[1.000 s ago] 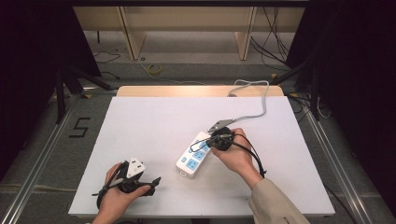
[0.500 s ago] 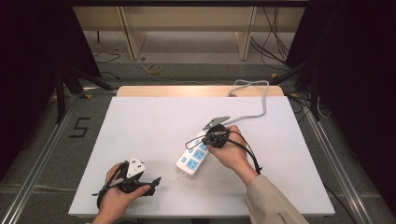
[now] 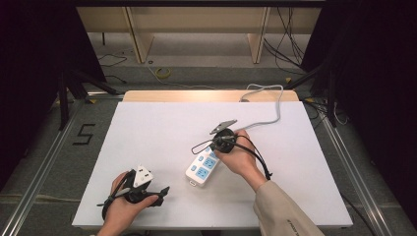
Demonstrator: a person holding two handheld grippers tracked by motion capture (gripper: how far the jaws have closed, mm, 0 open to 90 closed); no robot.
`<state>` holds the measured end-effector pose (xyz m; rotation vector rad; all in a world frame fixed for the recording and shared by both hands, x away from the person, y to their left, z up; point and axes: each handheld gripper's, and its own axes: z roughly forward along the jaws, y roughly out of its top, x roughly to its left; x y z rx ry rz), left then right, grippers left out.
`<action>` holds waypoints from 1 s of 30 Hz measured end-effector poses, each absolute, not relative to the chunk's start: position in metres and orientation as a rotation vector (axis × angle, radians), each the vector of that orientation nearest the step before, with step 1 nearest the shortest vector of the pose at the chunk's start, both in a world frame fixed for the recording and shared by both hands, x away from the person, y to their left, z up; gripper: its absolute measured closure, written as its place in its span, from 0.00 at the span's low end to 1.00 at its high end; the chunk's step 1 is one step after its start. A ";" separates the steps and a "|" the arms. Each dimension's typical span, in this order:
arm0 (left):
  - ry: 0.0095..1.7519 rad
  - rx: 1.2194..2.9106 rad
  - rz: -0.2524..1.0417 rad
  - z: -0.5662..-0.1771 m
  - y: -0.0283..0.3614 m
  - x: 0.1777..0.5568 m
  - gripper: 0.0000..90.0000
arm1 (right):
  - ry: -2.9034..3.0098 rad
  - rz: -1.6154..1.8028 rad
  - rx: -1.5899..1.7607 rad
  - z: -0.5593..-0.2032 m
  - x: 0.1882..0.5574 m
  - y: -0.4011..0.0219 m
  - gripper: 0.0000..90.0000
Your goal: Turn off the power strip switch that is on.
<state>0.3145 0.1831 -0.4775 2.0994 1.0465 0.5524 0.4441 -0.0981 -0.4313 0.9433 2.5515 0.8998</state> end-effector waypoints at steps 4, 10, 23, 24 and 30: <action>1.047 2.102 0.553 -0.477 0.183 0.314 0.17 | 2.554 0.896 0.953 -0.431 0.447 -0.096 1.00; 1.048 2.100 0.554 -0.477 0.183 0.314 0.17 | 2.560 0.883 0.954 -0.434 0.452 -0.092 1.00; 1.047 2.101 0.553 -0.477 0.183 0.315 0.17 | 2.578 0.849 0.952 -0.441 0.460 -0.085 1.00; 1.047 2.101 0.553 -0.477 0.183 0.315 0.17 | 2.579 0.847 0.956 -0.440 0.461 -0.085 1.00; 1.046 2.100 0.553 -0.477 0.183 0.314 0.17 | 2.584 0.840 0.948 -0.440 0.463 -0.081 1.00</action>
